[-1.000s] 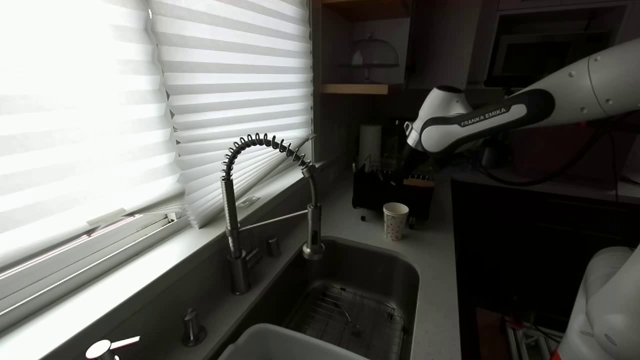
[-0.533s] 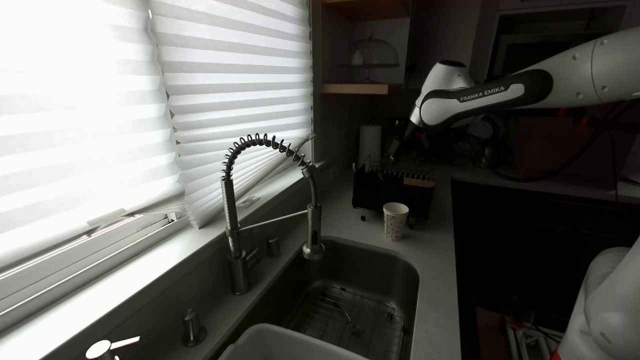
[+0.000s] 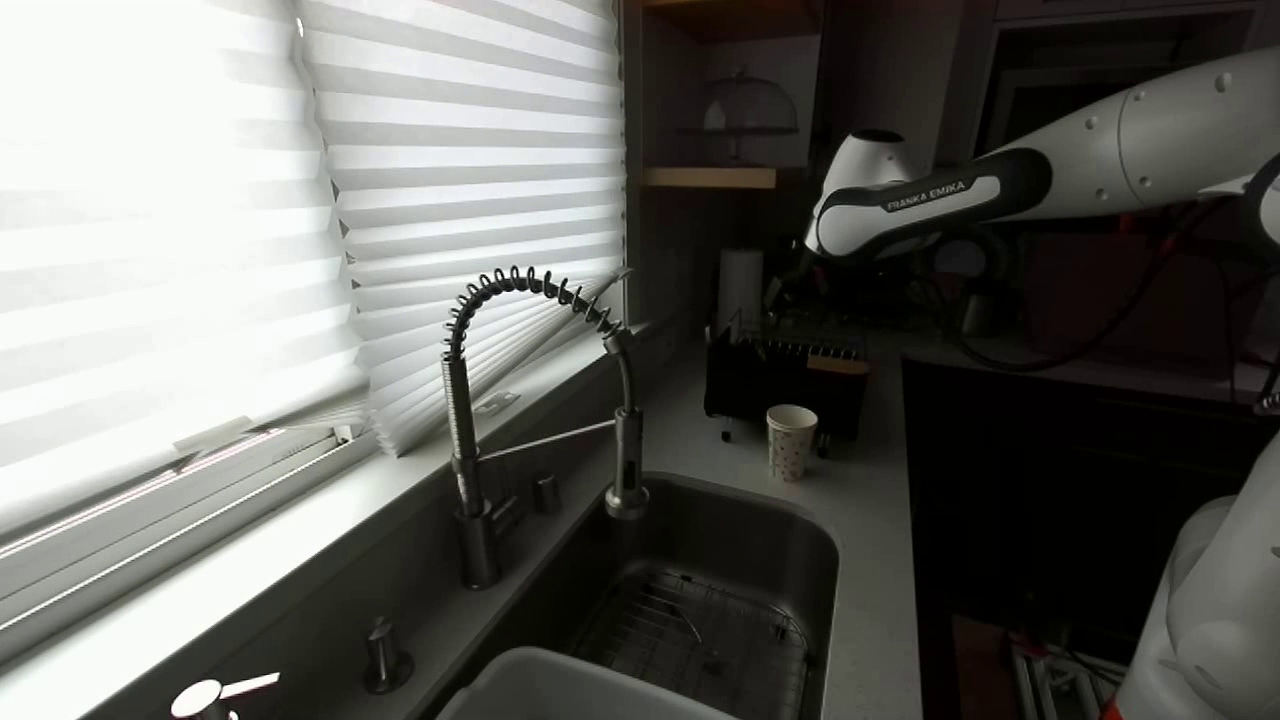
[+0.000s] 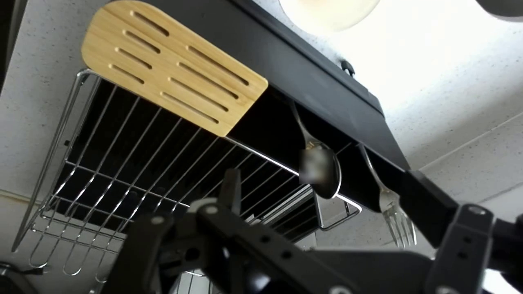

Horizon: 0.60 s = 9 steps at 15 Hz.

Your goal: Place the cup beside the sink then put the spoon and the fork in it

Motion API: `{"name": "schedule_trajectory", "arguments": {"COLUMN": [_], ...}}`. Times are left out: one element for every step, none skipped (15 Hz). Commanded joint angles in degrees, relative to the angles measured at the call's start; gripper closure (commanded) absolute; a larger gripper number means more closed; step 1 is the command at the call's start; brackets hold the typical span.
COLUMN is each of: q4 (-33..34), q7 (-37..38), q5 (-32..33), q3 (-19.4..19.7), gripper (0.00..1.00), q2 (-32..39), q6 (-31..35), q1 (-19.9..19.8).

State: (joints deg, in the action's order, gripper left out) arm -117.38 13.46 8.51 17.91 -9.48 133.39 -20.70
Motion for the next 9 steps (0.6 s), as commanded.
{"name": "schedule_trajectory", "arguments": {"q4": [0.4,0.8,1.2,1.6,2.1,2.6,3.2,3.6,4.3], "q7": [4.5,6.2,7.4,8.4,9.1,10.1,10.2,10.1,9.1], "q5": [2.4,2.1,0.5,-0.7,-1.9,-2.7,-4.0,-5.0,-6.0], "q3": [-0.4,-0.3,-0.1,0.1,0.3,0.4,0.6,0.7,0.9], "gripper": [0.00,0.00,0.00,0.00,0.00,0.00,0.00,0.00,0.01], "q2": [1.6,2.3,3.1,3.8,4.6,5.5,6.4,7.2,8.2], "q6": [0.2,0.4,0.2,0.0,0.0,0.6,0.9,1.6,2.1], "q1": [-0.8,-0.8,-0.6,-0.5,-0.3,-0.2,-0.1,-0.1,-0.1]}}
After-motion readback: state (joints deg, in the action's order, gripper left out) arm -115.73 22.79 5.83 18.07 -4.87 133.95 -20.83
